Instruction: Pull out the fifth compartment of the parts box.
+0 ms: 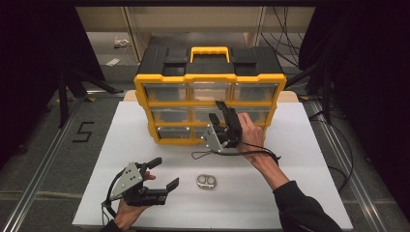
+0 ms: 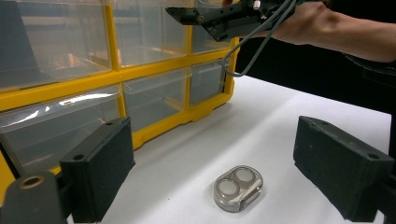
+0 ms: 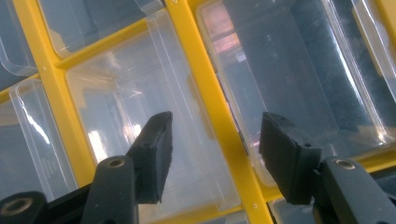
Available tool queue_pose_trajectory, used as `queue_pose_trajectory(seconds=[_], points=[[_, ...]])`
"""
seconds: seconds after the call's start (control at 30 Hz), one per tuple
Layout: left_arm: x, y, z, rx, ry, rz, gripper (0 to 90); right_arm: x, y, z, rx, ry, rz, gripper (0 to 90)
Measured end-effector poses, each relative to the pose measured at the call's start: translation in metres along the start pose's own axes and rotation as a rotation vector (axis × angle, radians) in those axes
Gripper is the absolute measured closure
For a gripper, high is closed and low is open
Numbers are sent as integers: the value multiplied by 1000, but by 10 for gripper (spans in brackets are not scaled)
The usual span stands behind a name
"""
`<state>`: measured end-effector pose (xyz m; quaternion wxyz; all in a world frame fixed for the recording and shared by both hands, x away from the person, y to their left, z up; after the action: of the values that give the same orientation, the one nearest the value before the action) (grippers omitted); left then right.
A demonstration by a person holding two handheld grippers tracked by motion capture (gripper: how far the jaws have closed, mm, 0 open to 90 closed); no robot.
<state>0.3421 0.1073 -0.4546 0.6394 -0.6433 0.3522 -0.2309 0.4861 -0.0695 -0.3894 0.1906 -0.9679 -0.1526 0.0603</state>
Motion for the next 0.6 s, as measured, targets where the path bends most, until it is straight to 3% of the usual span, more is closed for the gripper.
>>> queue_pose_trajectory(seconds=[0.23,0.6], points=[[0,0,0,-1,1,-1,121,1,-2,0,-20,28,5,499],[0,0,-1,-3,1,-1,124,3,-2,3,-110,56,13,543]])
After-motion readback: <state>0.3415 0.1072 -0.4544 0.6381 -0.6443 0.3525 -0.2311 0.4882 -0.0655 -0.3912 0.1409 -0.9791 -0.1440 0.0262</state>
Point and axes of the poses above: each handheld gripper's, and its own axes: x roughly forward along the jaws, y roughly out of its underside, z roughly to its left, the point moved 8 cm from there along x, roughly forward along the jaws, and after that the axes turned 1 degree about x, right-handed, at the moved point
